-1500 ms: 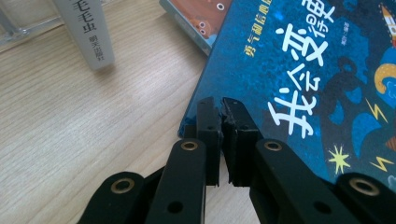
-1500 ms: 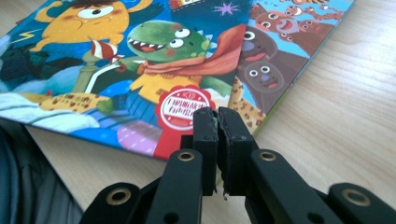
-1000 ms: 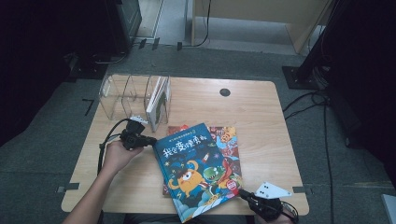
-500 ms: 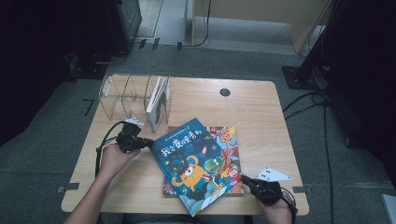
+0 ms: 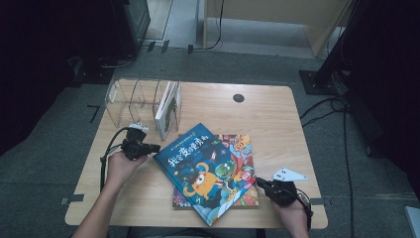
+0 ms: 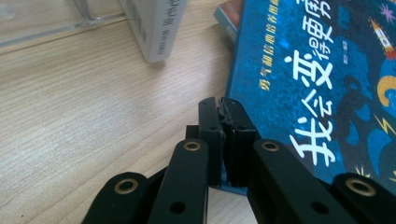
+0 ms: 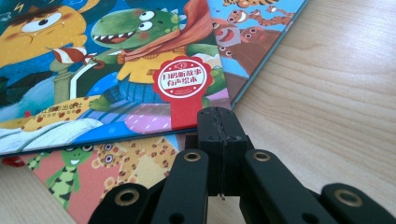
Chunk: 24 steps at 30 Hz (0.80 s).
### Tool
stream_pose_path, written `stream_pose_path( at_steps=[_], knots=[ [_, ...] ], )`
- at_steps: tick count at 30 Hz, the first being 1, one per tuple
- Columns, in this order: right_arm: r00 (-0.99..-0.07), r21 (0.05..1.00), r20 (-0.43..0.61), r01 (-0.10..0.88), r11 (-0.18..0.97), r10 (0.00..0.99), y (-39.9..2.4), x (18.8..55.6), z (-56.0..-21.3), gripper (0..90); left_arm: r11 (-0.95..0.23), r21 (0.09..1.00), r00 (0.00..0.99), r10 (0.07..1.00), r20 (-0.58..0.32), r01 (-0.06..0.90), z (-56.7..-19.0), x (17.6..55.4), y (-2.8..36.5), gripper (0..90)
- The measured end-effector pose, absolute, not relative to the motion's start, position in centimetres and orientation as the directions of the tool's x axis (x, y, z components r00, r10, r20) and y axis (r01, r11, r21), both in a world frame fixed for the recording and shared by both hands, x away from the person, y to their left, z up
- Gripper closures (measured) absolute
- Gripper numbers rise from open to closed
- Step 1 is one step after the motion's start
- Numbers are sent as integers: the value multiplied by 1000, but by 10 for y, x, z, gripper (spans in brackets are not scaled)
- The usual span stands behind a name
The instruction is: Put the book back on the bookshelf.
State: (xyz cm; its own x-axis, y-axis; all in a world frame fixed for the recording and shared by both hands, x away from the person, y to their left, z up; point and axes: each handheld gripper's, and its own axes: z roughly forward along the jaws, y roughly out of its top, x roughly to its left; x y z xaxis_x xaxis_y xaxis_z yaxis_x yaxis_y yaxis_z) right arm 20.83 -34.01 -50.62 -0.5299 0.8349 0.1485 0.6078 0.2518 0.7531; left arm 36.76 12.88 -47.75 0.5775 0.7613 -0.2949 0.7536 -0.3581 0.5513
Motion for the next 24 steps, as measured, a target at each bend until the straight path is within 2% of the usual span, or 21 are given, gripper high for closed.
stream_pose_path(
  at_steps=[2, 8, 13, 19, 24],
  knots=[
    [-530, 754, 153, 608, 248, 834, -340, 210, -506, 899, -363, 546, 575, 768, -282, 755, -479, 369, 129, 886],
    [-520, 752, 161, 615, 237, 839, -341, 212, -507, 900, -347, 529, 565, 756, -331, 774, -482, 370, 129, 900],
    [-497, 746, 169, 629, 220, 851, -346, 218, -506, 900, -385, 509, 586, 743, -323, 769, -480, 360, 125, 900],
    [-474, 745, 182, 639, 194, 861, -353, 227, -507, 900, -372, 512, 594, 706, -385, 774, -479, 346, 126, 900],
    [-465, 746, 185, 640, 184, 866, -353, 236, -507, 900, -361, 514, 589, 704, -397, 778, -480, 342, 123, 889]
  ],
)
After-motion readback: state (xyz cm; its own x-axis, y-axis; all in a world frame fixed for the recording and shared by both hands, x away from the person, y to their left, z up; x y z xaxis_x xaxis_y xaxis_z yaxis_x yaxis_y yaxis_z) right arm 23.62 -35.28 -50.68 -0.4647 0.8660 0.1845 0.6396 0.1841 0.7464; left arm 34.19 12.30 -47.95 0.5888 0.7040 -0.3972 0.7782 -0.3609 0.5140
